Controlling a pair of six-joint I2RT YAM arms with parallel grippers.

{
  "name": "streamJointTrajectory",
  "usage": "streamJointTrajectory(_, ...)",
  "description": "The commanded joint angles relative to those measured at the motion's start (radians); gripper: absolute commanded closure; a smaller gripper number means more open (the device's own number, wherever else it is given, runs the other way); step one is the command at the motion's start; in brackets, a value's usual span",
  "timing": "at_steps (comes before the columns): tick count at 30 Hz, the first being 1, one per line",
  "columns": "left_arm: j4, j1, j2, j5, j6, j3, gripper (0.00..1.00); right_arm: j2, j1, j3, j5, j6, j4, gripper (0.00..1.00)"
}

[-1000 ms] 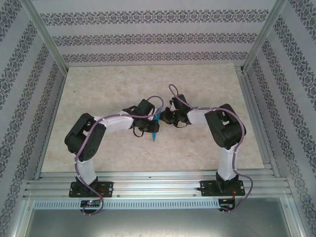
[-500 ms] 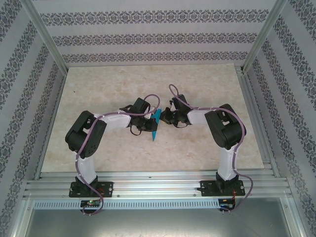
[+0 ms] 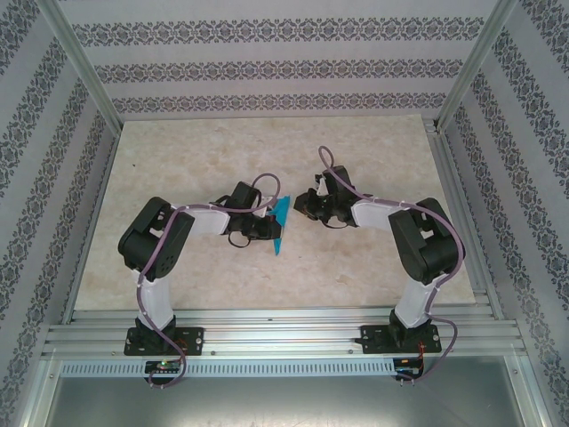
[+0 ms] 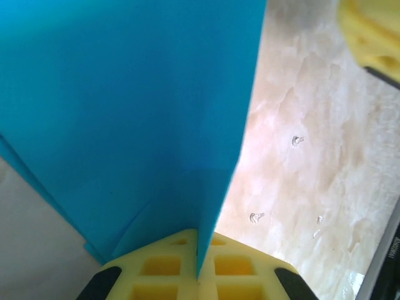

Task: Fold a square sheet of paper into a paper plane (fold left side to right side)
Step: Fold the wing for the fifth time at the center of the table.

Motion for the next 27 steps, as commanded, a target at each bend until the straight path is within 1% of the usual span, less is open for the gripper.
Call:
streamJointTrajectory(1,0.083,0.029,0.022,0.084,-0.038,-0.029,0.95,-0.012,0.009,-0.026,-0.056,-0.019,0.040,0.85)
streamJointTrajectory(6,0.127,0.060,0.029,0.157,-0.049,-0.042,1.00,0.002,0.024,-0.026,-0.088,-0.025,0.063,0.85)
streamJointTrajectory(9,0.134,0.072,0.036,0.188,-0.047,-0.043,1.00,0.011,0.039,-0.020,-0.101,-0.014,0.088,0.86)
streamJointTrajectory(20,0.145,0.090,0.077,0.218,-0.062,-0.036,1.00,0.106,0.090,0.020,-0.108,0.062,0.168,0.88)
streamJointTrajectory(27,0.155,0.100,0.088,0.234,-0.075,-0.036,1.00,0.169,0.091,0.045,-0.084,0.088,0.196,0.88)
